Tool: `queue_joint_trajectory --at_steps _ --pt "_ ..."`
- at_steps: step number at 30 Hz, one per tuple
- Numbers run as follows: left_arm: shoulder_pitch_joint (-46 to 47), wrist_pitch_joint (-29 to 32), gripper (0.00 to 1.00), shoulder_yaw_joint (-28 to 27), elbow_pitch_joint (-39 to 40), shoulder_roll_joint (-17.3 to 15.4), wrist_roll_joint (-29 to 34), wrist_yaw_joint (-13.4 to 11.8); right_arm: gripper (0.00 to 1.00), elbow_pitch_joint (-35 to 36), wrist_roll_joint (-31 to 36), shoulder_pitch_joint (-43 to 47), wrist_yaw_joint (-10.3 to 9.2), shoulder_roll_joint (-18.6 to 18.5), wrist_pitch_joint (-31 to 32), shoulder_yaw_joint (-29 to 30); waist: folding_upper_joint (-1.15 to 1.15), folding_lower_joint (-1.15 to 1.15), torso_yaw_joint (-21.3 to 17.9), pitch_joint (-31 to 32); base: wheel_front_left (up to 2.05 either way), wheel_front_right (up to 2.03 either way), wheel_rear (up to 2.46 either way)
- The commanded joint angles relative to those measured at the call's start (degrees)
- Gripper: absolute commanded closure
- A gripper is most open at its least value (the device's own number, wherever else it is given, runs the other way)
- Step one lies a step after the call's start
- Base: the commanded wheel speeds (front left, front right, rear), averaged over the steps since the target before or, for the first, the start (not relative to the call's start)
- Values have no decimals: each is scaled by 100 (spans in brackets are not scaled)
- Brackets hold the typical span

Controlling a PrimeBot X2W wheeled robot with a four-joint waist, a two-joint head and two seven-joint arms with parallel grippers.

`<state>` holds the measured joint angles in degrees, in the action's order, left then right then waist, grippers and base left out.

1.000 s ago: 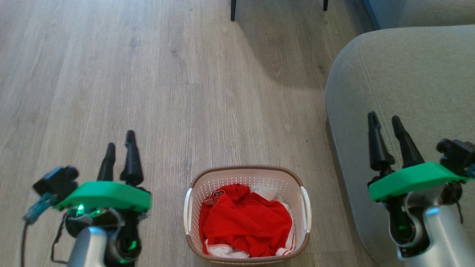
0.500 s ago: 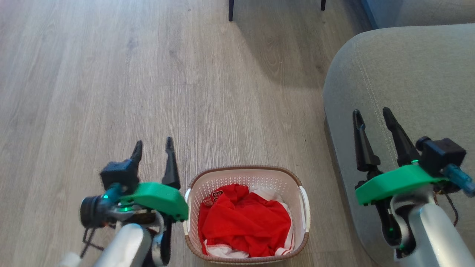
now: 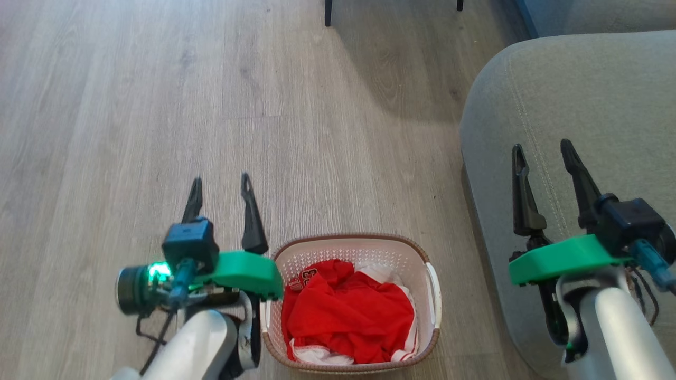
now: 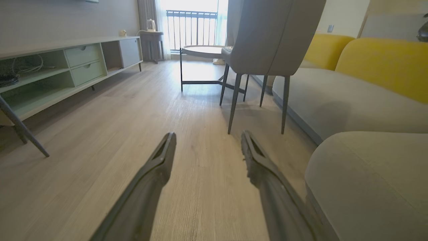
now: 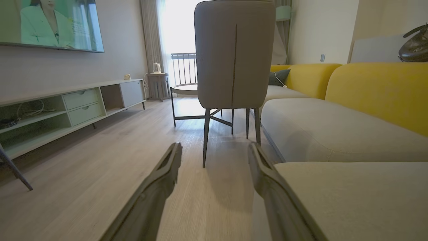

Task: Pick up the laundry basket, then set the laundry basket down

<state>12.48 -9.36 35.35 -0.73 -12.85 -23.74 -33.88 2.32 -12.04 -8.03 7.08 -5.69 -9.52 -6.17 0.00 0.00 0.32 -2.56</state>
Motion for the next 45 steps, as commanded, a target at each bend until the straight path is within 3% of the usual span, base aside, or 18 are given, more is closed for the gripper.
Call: queue_joint_trajectory --at_steps 1,3,8,11,15,21,24,34,45 --pt "393 -109 0 -195 366 -54 94 -17 0 298 214 -289 32 -6 -94 -124 0 0 0 -13 0 0 0" --pt "346 -142 0 -347 568 20 88 53 0 398 345 -314 33 12 -128 -109 0 0 5 -33 0 0 0" --pt "102 -243 0 -952 830 335 303 616 0 567 771 -334 35 -25 -228 -183 0 0 18 -78 0 0 0" --pt "-52 -293 0 -1198 638 501 455 1023 0 493 966 -294 36 -31 -278 -223 0 0 19 -84 0 0 0" --pt "-210 -361 0 -1520 382 720 772 1366 0 273 1073 -236 37 -11 -345 -256 0 0 5 -108 0 0 0" --pt "-361 -462 0 -1910 -177 956 849 2063 0 -387 690 -181 39 -54 -446 -503 0 0 7 -117 0 0 0" --pt "-414 -512 0 -2053 -426 988 915 2307 0 -558 835 -228 40 -94 -496 -466 0 0 0 -128 0 0 0" --pt "-400 -564 0 -1991 -1025 996 725 2541 0 -1144 1024 -272 41 55 -548 -291 0 0 -13 -121 0 0 0" --pt "-326 -564 0 -1903 -1274 996 687 2607 0 -1351 1087 -324 41 93 -548 -245 0 0 0 -99 0 0 0"
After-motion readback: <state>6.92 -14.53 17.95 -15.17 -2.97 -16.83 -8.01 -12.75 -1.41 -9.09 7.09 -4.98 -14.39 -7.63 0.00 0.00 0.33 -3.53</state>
